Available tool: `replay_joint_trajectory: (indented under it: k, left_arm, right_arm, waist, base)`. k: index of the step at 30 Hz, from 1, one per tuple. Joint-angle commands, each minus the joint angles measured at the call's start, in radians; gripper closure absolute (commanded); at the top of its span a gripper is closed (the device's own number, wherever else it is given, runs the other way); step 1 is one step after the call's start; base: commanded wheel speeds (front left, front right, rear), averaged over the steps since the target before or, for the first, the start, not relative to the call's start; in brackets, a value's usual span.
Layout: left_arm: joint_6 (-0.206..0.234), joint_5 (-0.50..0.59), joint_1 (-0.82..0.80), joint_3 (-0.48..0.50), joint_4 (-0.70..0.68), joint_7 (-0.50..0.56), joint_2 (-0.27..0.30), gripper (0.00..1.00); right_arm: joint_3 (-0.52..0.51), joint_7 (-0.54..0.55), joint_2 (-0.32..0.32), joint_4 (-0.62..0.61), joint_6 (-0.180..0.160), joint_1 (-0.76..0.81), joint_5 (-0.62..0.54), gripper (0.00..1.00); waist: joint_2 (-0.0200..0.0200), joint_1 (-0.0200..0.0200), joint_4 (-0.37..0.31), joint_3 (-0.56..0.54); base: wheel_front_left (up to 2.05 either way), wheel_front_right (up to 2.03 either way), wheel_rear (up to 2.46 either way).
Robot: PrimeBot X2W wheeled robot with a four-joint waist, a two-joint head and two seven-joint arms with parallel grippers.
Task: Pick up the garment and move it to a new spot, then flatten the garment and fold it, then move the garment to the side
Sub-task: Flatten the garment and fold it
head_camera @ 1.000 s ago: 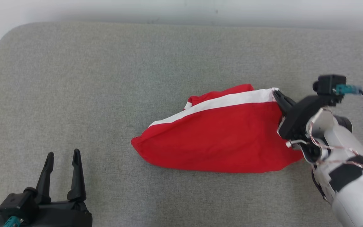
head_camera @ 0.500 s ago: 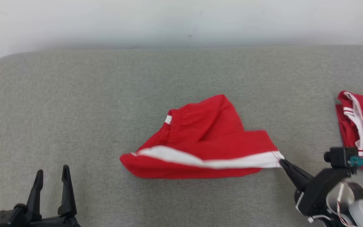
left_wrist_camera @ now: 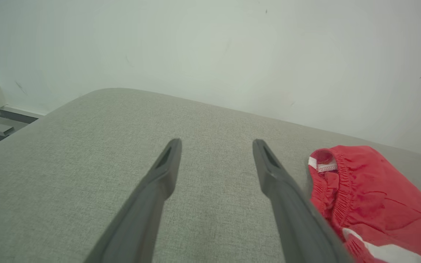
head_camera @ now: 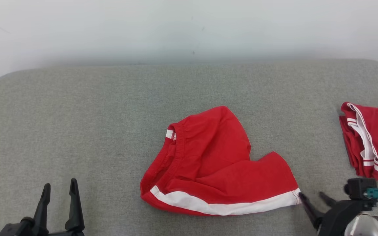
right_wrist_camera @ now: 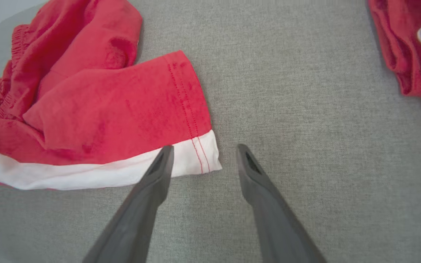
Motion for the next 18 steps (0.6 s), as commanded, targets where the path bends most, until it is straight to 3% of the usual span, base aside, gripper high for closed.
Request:
replay_joint_trajectory:
  k: [1, 5, 9, 18]
  left_arm:
    - [0.005, -0.006, 0.017, 0.001, 0.002, 0.000, 0.000, 0.00]
    - [0.007, -0.006, 0.027, -0.002, 0.003, 0.000, 0.001, 0.00]
    - [0.009, -0.004, 0.046, -0.006, 0.008, 0.000, 0.000, 0.00]
    - [0.001, 0.011, 0.101, -0.016, 0.007, 0.000, 0.000, 0.00]
  right_arm:
    - [-0.023, -0.001, 0.004, -0.013, -0.003, 0.017, -0.042, 0.00]
    - [-0.093, -0.044, 0.069, -0.065, -0.003, 0.039, -0.141, 0.00]
    - [-0.135, -0.155, 0.126, -0.122, -0.003, 0.060, -0.205, 0.00]
    - [-0.157, -0.443, 0.177, -0.094, -0.003, 0.115, -0.308, 0.00]
  waist:
    - [0.0000, 0.0002, 0.007, -0.011]
    - [0.0000, 0.0002, 0.012, -0.030]
    - [0.0000, 0.0002, 0.016, -0.055]
    - [0.0000, 0.0002, 0.012, -0.120]
  base:
    - [0.00, 0.00, 0.00]
    - [0.00, 0.00, 0.00]
    - [0.00, 0.00, 0.00]
    - [0.00, 0.00, 0.00]
